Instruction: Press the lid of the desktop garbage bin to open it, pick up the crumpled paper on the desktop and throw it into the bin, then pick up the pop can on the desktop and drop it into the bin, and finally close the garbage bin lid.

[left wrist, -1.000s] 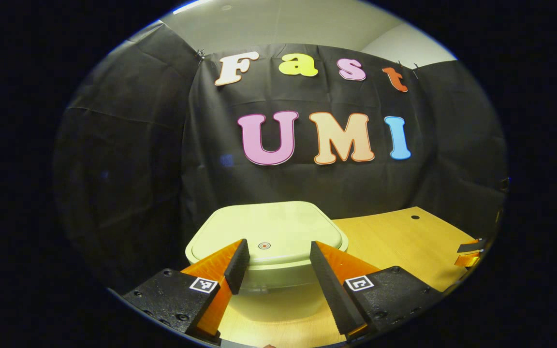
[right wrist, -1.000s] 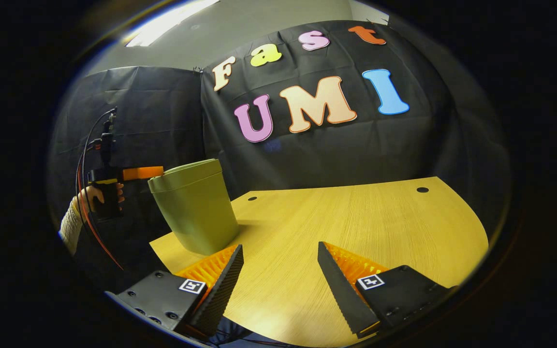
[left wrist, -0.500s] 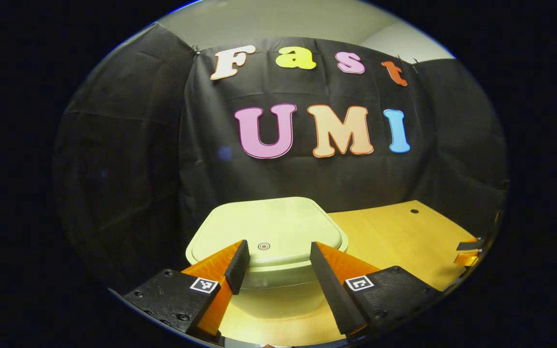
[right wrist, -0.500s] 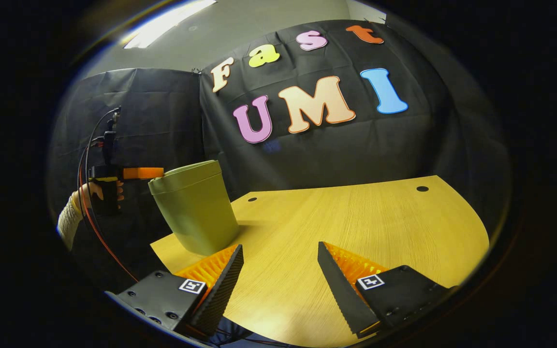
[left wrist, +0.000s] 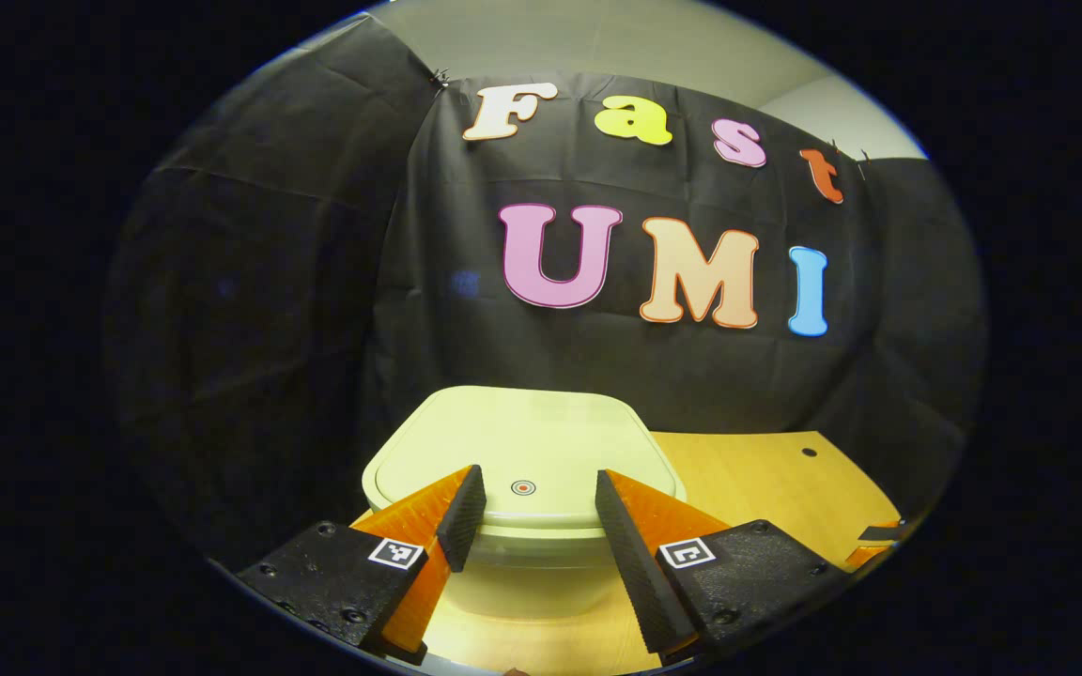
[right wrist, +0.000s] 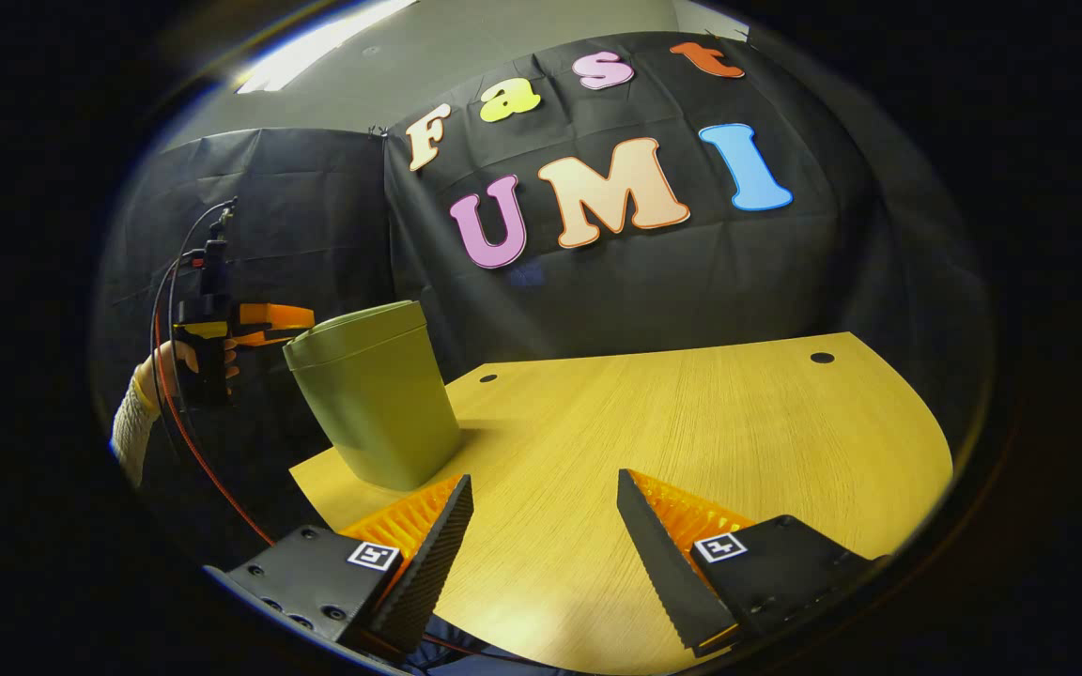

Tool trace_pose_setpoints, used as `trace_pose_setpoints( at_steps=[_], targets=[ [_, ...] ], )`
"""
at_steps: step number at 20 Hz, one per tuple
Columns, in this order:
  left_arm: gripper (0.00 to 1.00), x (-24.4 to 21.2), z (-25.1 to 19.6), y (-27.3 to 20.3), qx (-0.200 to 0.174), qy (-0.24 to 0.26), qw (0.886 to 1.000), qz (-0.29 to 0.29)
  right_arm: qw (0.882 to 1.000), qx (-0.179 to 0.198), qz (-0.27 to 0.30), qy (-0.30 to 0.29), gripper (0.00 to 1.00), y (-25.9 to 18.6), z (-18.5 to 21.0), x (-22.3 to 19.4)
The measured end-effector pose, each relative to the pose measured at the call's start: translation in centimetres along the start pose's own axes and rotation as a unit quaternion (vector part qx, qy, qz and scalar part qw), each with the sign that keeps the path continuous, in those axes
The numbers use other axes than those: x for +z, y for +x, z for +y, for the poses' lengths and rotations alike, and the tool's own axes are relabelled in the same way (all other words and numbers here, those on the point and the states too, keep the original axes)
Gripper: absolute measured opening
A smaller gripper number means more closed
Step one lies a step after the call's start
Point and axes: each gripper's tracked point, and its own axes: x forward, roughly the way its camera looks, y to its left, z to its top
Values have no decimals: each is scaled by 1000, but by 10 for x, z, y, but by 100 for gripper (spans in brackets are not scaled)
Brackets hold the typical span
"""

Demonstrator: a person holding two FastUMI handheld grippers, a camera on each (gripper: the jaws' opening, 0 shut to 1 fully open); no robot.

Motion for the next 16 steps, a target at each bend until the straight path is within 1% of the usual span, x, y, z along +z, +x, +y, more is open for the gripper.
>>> trace_pose_setpoints(
  at_steps=[3, 7, 8, 9, 10, 13, 15, 16],
  targets=[
    [76, -2, -4, 2, 7, 23, 1000, -1, 1000, 0, -1, -2, 98, 0, -1, 1],
    [76, -4, -5, 2, 14, 98, 995, -3, 1000, 1, -5, 2, 98, -3, -2, 4],
    [74, -1, -6, 2, 12, 109, 994, -7, 1000, 2, -7, 3, 93, -5, -1, 4],
    [74, -3, -5, 2, 12, 114, 993, -4, 1000, 2, -9, 3, 93, -5, -1, 6],
    [73, 2, -3, 2, 13, 106, 994, -10, 1000, 2, -11, 2, 98, -6, -1, 8],
    [72, 5, -3, 3, 5, 74, 997, -16, 1000, 4, -13, 3, 98, -7, -1, 8],
    [72, 5, 4, 4, 14, 75, 997, -14, 1000, 1, -14, 3, 98, -8, -2, 8],
    [82, 8, 6, 3, 17, 74, 997, -17, 1000, -1, -14, 3, 98, -7, -4, 8]
  ],
)
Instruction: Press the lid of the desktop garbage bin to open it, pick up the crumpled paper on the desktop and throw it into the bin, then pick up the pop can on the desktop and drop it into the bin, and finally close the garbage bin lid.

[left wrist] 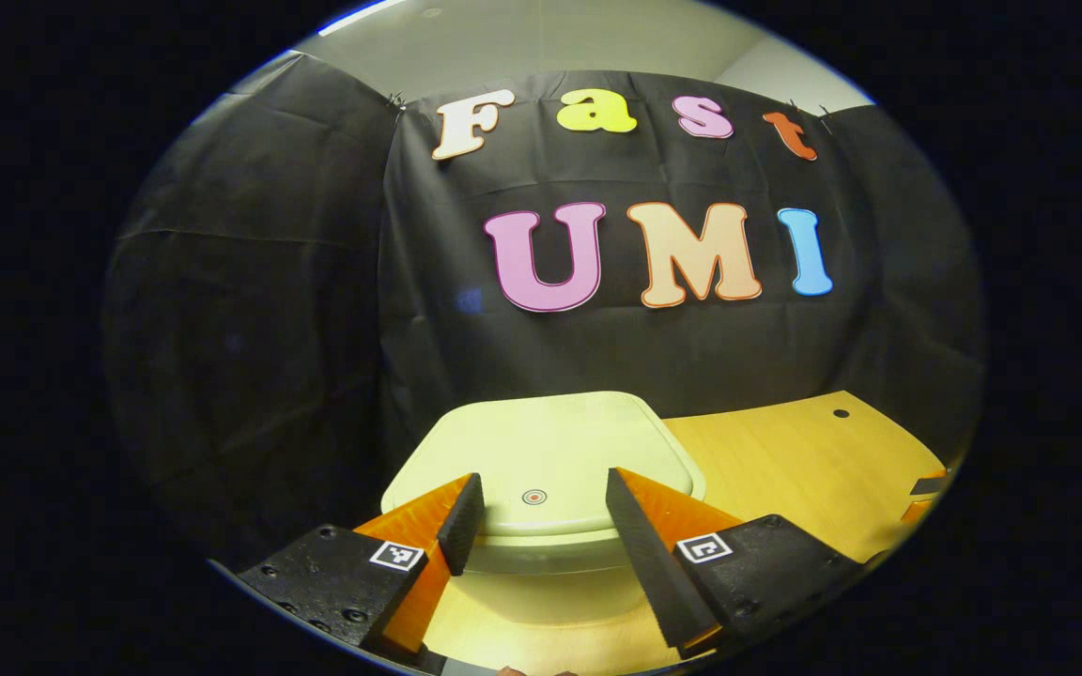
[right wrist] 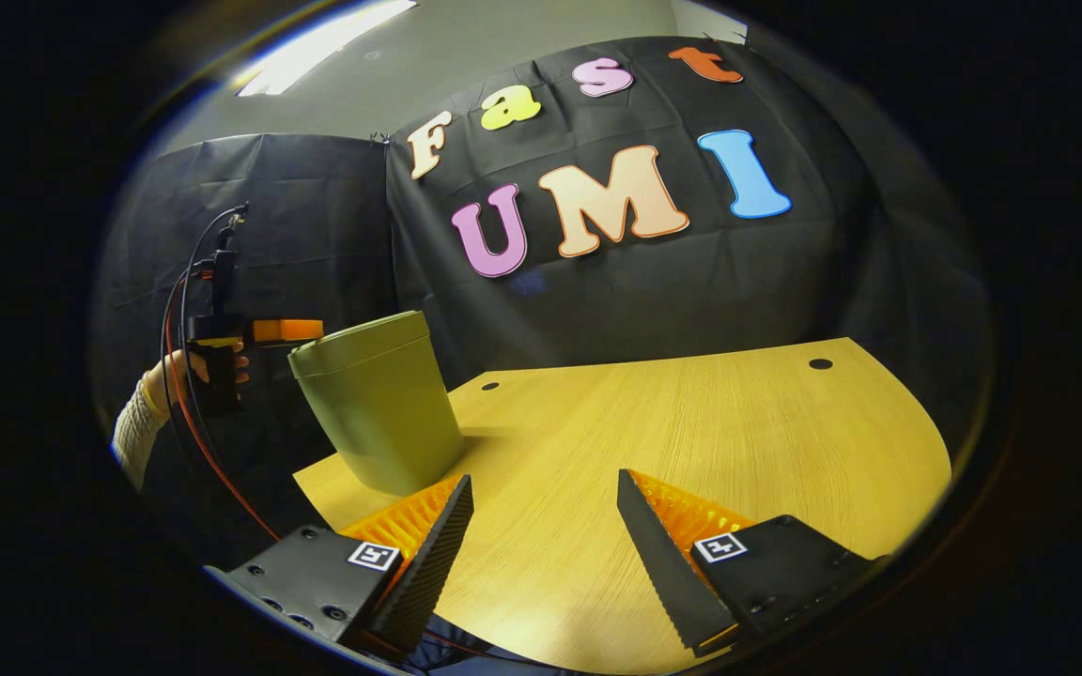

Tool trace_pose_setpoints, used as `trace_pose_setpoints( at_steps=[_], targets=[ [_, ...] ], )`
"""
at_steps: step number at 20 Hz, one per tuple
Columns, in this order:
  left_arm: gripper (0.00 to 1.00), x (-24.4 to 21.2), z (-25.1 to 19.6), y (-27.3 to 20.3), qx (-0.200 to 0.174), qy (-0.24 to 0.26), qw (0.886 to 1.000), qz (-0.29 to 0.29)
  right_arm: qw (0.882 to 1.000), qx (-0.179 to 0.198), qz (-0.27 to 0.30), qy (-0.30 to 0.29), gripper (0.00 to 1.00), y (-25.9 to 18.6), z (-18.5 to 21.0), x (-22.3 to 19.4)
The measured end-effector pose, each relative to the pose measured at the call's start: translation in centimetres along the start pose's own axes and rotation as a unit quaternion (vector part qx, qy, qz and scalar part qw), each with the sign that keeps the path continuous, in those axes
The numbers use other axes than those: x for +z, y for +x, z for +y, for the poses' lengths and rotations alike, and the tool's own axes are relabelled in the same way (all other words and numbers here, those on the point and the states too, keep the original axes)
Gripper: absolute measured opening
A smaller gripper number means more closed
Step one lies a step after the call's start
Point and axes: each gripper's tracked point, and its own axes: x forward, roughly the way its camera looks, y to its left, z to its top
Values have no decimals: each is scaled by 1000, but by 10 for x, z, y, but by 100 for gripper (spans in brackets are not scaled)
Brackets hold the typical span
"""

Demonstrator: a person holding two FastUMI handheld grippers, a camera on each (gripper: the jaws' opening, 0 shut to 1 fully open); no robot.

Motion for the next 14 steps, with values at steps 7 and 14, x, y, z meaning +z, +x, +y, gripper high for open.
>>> trace_pose_setpoints(
  at_steps=[7, 14],
  targets=[
    [84, 46, -76, -20, -107, -35, 990, -85, 1000, -18, 3, -3, 98, 4, -7, -3],
    [84, 20, -194, -48, -264, -65, 957, -105, 999, -39, -2, 3, 98, 11, -16, -1]
  ],
)
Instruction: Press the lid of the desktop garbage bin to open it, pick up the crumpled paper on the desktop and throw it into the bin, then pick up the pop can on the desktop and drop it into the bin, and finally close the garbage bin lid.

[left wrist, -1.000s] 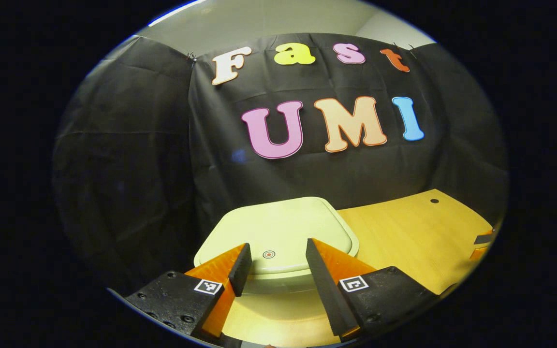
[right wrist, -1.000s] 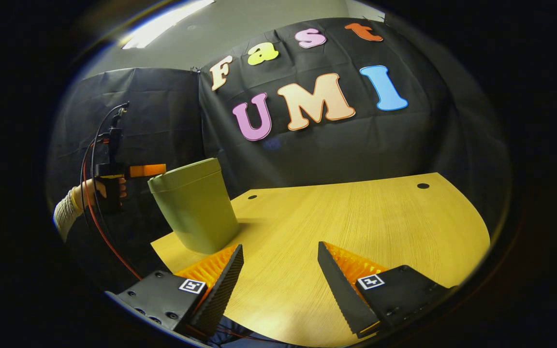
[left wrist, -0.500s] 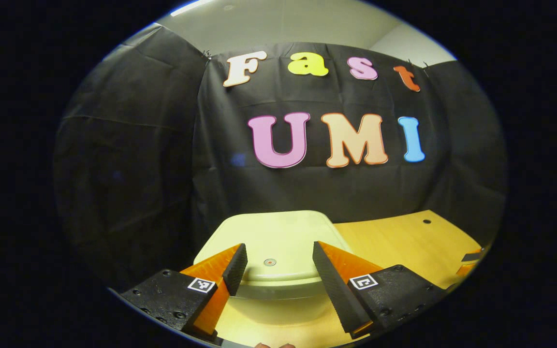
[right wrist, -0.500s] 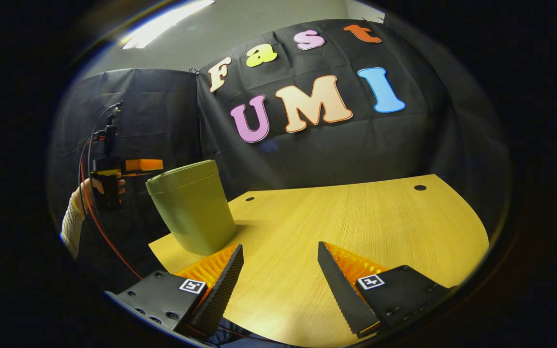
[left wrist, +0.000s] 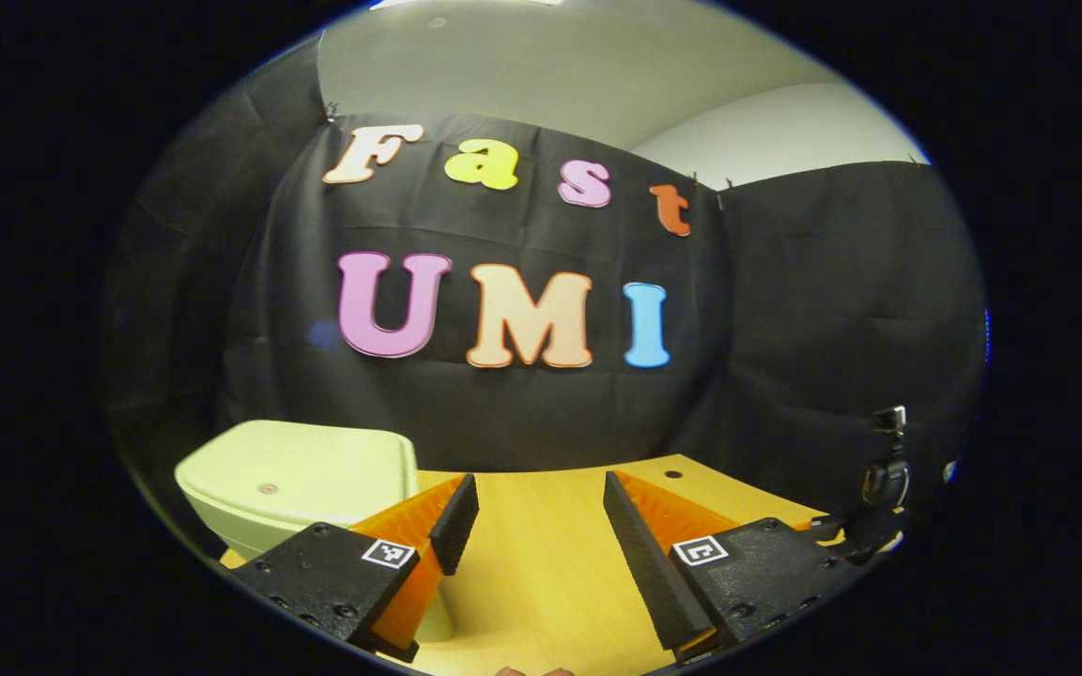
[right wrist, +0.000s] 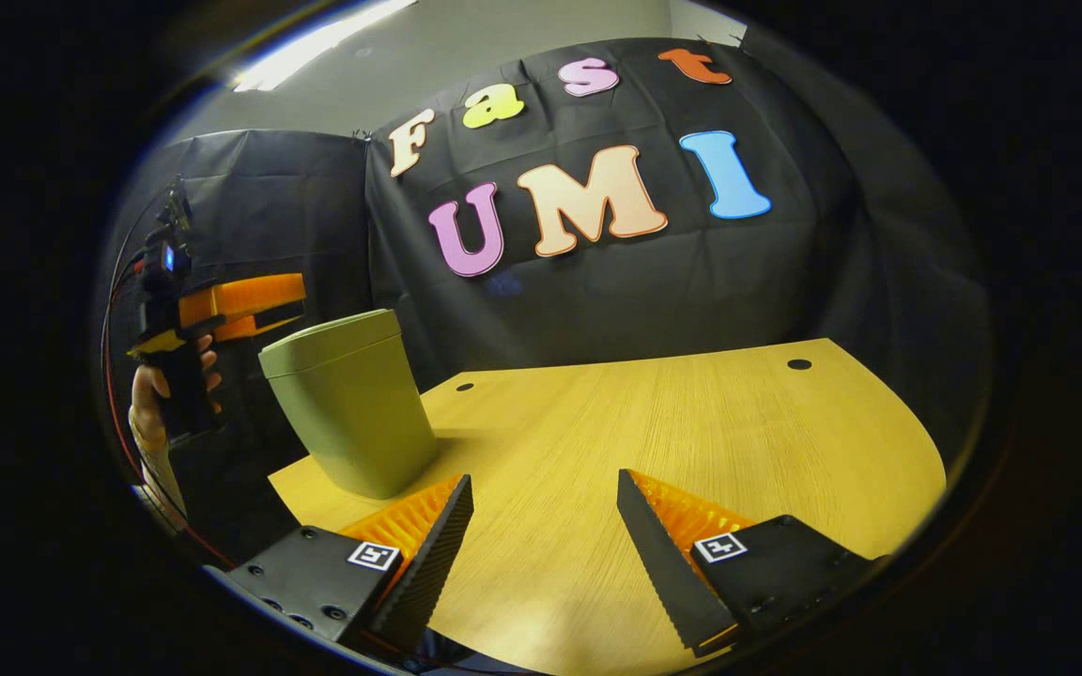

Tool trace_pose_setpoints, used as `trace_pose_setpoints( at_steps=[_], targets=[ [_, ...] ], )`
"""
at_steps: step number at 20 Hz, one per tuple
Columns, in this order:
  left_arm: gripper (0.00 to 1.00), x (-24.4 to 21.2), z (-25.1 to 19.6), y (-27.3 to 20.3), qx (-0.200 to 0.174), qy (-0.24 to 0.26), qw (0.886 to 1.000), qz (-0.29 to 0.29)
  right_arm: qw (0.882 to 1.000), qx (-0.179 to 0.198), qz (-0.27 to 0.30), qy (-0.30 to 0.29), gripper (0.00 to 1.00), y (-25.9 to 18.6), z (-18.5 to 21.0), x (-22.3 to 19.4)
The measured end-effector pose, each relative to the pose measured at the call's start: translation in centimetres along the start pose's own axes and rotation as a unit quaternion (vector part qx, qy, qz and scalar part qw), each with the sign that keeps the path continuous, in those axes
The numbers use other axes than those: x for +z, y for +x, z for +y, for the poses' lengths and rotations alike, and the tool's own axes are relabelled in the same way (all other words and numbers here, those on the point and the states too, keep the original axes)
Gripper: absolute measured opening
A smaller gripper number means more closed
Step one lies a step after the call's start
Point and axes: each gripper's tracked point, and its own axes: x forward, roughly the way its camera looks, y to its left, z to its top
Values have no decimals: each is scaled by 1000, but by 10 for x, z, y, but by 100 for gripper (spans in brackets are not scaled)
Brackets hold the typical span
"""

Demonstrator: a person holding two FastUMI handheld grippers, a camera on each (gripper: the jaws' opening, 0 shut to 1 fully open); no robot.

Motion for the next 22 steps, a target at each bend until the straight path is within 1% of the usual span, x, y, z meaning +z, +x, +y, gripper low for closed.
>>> trace_pose_setpoints(
  at_steps=[3, 6, 11, 13, 14, 18, 22],
  targets=[
    [84, -36, -31, 4, -44, 14, 999, 3, 1000, -8, 3, -4, 98, 3, 0, -2],
    [84, -79, -42, 9, -68, 14, 998, 10, 1000, -10, 4, -14, 98, 5, 3, -3],
    [85, -127, -26, 1, -77, -5, 996, 36, 1000, -12, 12, -26, 97, 11, 9, -9],
    [86, -132, -26, -3, -85, -15, 996, 37, 999, -17, 14, -32, 97, 15, 9, -11],
    [88, -132, -25, -3, -87, -17, 995, 35, 999, -19, 15, -33, 98, 16, 10, -12],
    [89, -138, -16, -6, -79, -3, 997, 25, 999, -22, 21, -36, 98, 24, 10, -18],
    [89, -150, -21, -8, -91, 18, 995, 37, 999, -26, 30, -32, 98, 29, 7, -23]
  ],
)
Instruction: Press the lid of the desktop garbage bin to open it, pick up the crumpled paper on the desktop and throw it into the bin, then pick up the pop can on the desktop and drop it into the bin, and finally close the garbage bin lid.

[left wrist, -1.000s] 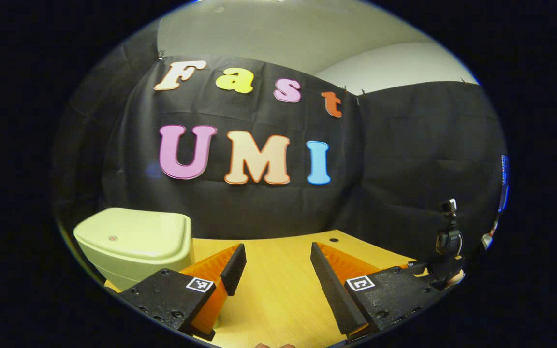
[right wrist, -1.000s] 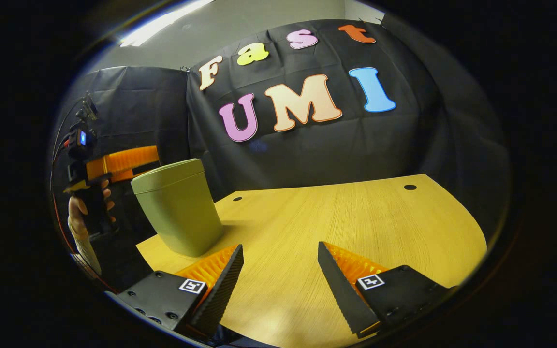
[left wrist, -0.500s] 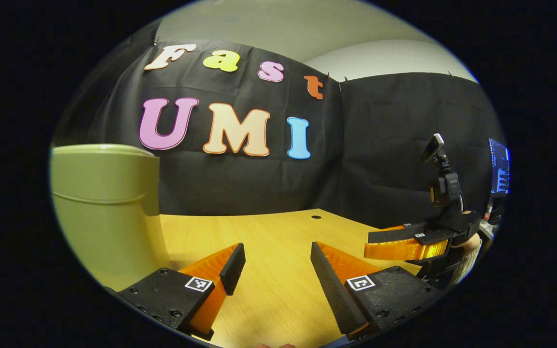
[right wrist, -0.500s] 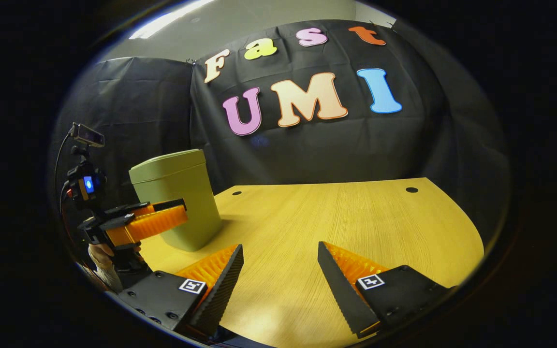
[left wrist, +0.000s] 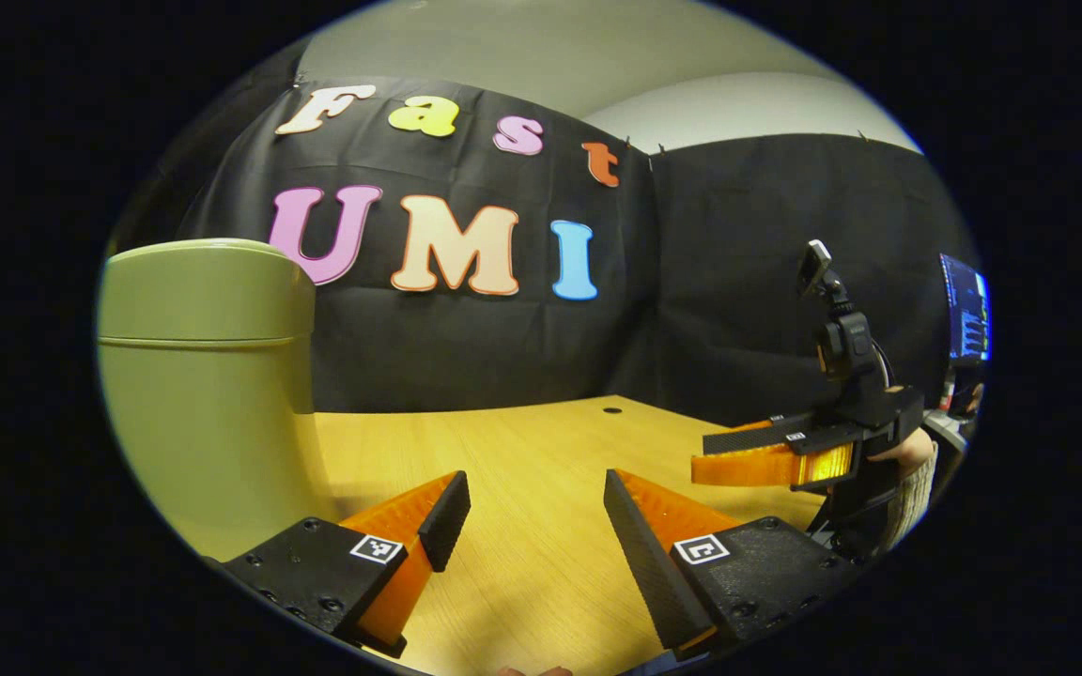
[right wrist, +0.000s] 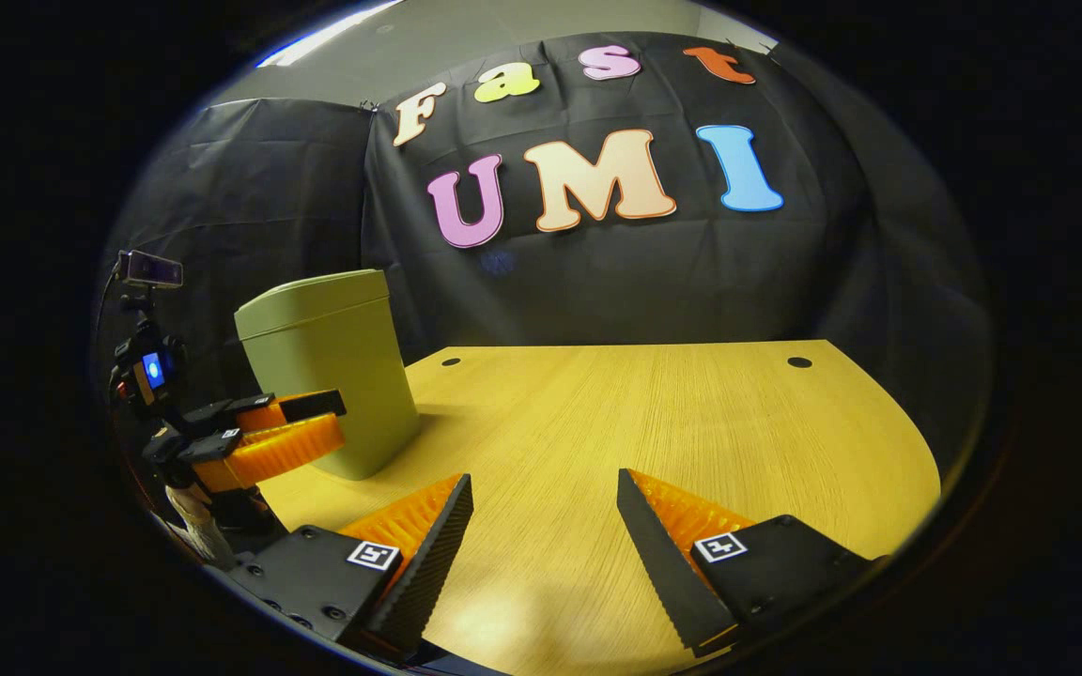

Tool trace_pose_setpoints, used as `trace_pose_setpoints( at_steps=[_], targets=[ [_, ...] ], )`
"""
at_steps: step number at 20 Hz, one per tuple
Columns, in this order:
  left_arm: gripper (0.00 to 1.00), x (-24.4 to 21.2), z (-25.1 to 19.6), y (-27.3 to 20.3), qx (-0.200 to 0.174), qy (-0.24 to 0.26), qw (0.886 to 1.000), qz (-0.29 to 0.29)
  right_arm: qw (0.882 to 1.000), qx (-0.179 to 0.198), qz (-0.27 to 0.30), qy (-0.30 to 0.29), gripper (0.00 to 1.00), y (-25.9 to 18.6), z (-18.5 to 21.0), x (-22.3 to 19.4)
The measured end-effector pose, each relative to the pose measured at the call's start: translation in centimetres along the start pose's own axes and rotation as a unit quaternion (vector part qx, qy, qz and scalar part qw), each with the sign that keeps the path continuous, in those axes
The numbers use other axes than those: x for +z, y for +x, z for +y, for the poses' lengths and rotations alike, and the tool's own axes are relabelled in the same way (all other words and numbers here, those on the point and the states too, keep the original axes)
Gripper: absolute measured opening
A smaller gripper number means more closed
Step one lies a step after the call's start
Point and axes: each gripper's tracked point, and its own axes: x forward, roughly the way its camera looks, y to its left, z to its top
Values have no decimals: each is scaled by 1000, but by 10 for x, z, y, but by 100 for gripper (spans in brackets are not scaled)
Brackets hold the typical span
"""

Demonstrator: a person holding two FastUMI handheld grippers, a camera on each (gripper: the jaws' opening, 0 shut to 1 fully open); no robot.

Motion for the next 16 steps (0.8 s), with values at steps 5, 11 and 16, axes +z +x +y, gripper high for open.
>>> trace_pose_setpoints(
  at_steps=[5, 11, 16],
  targets=[
    [89, -6, -2, 3, -3, -2, 1000, 7, 1000, 1, -3, -3, 98, -3, 1, 2],
    [89, -13, -1, 5, 1, -4, 1000, 18, 1000, -1, -8, 3, 98, -5, -3, 5],
    [89, -16, -3, 6, 1, -3, 1000, 24, 1000, 2, -7, -1, 98, -6, 1, 4]
  ],
)
